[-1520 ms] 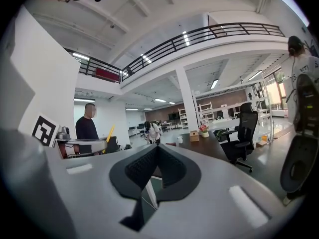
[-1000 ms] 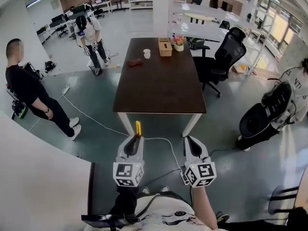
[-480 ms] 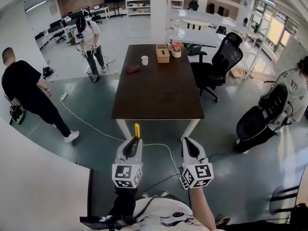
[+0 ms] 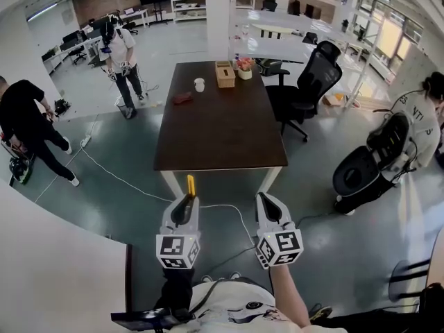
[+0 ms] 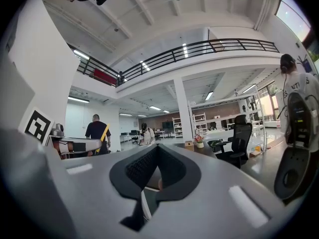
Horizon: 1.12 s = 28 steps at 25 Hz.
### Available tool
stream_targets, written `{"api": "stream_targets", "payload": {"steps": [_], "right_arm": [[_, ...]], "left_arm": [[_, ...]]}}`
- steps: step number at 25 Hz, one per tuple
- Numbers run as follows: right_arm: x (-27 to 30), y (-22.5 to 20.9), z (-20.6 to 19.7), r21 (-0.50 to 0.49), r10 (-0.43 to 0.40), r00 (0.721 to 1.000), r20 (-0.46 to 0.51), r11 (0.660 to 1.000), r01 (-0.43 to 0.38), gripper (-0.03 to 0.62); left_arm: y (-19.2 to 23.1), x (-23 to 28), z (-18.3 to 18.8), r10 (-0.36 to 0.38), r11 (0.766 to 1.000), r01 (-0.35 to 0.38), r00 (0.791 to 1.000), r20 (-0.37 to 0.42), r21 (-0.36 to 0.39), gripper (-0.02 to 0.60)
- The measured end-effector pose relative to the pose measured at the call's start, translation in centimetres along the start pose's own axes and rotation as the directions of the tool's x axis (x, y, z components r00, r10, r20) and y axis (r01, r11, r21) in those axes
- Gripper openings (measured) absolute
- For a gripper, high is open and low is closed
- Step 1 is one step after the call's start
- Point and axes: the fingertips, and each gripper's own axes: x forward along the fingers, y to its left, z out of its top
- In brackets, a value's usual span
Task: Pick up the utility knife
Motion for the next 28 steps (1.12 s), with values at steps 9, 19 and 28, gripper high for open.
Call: {"api": "stream_targets", "payload": {"steps": [9,19,28], "right_arm": [[0.4,0.4,0.5,-0.012,0.018,1.000,0.000,1.000,-0.018,-0.002],[0.5,0.0,0.7,-0.030,0.005,1.000,-0.013,1.000,-0.006,-0.002],[0.5,0.1,0.3,-0.039,0.003,1.000,-0.021,0.999,-0.004,-0.002]], "left_arm": [[0.1,0.2,0.8,-0.002,1.000,0.002,1.000,0.013,-0.001,0.064],[0.0,0.8,0.9,-0.010,1.000,0.010,1.000,0.010,-0.010,0.064],[0.2,0.9,0.7,-0.014,1.000,0.015,1.000,0.009,-0.013,0.064]]}}
